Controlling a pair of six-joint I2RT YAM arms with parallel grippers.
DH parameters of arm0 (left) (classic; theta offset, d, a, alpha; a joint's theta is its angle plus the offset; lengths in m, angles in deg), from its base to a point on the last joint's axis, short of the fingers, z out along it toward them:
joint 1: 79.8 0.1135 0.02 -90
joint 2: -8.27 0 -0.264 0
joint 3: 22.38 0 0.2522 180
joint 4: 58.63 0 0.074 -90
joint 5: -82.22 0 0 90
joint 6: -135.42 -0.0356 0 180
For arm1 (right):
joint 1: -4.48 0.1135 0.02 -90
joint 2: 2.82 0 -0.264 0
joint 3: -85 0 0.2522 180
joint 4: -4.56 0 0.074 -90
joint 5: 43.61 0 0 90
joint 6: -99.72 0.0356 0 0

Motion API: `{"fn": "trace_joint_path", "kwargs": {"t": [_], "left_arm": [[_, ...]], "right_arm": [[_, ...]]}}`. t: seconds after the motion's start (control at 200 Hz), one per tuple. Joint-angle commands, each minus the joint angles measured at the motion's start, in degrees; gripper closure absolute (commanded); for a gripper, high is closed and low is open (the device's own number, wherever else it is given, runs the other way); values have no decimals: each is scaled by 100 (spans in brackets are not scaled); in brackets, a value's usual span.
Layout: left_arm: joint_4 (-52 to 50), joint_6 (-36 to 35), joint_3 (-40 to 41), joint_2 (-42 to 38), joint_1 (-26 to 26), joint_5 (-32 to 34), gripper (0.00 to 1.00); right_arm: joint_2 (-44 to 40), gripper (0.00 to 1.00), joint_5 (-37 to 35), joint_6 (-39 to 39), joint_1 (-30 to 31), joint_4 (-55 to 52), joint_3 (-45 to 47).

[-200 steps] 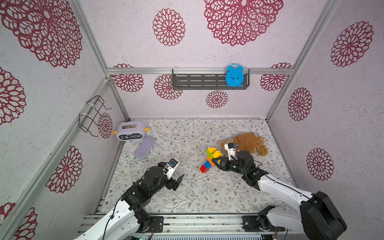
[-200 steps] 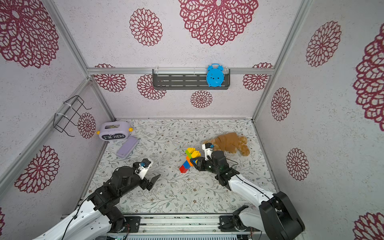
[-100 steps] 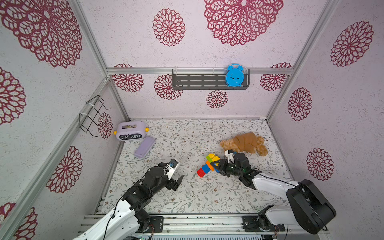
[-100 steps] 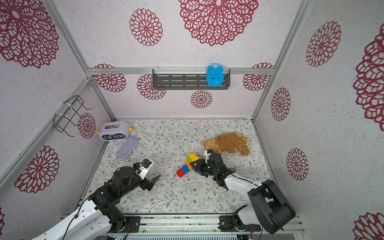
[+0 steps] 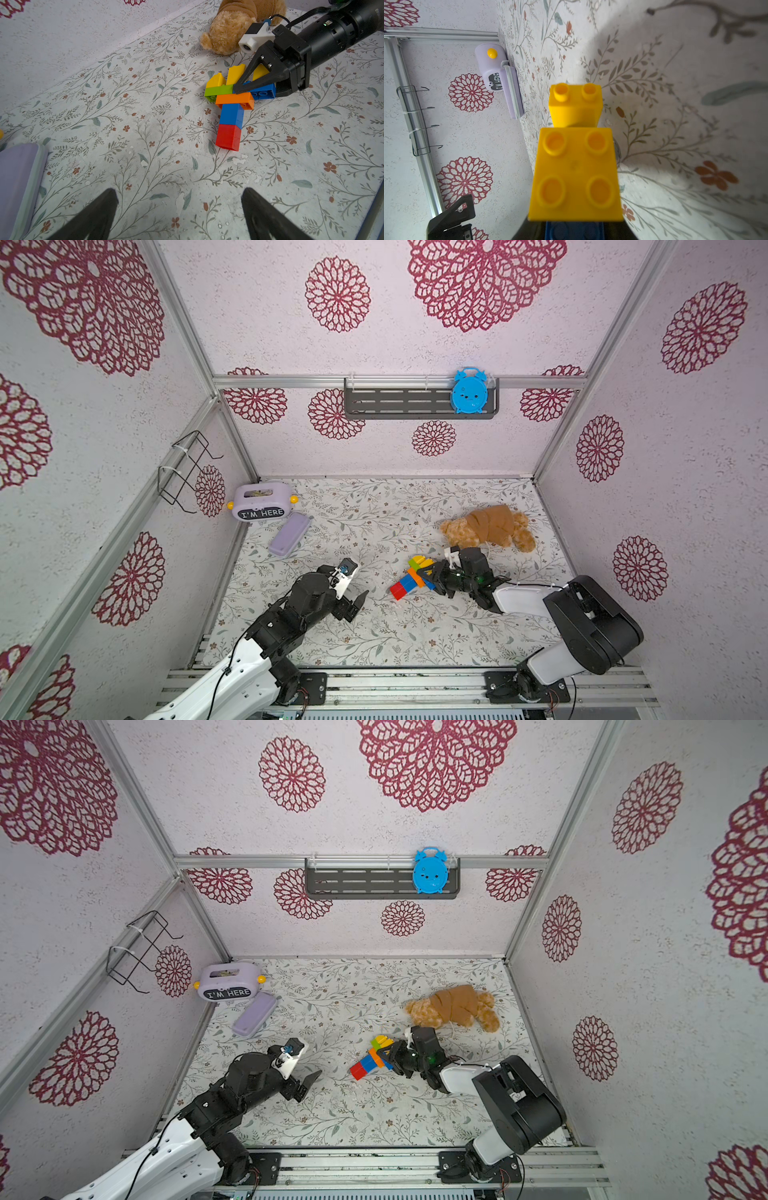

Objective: Assemble a fork with lego
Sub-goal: Adjust the lego brick at the center of the board, then reset both arms

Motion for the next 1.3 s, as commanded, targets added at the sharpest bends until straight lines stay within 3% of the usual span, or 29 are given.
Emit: {"fn": "trace_joint_path", "kwargs": {"t": [0.0, 0.18, 0.345, 0.615, 0.786, 0.971, 1.076, 1.161, 1.296], "left_arm": [[87, -51, 0, 59, -66, -1, 3], [54, -48, -27, 115, -65, -27, 3], [24, -51, -27, 79, -73, -18, 3], [20, -29, -40, 32, -84, 71, 3], [96, 143, -38, -209, -88, 540, 3], [745, 826, 13, -484, -36, 1744, 3], [906, 1064, -215, -396, 139, 2556, 3], [987, 1101, -434, -179, 545, 2949, 3], [800, 1273, -822, 347, 1618, 2763, 3]], "right_arm": [[-14, 57, 95, 107, -38, 326, -183], [-91, 32, -63, 154, -57, 322, -67], [-317, 18, -347, 183, -121, 166, 193], [-742, 8, -752, -136, -383, -646, 587], [-1293, 6, -1162, -570, -529, -1606, 652], [-2318, 5, -1864, -1580, -836, -3158, 298], [-2932, 2, -2637, -2650, -1113, -4123, -300], [-3281, 1, -3306, -3759, -1414, -4550, -776], [-3727, 1, -4203, -5285, -1933, -4058, -764]]}}
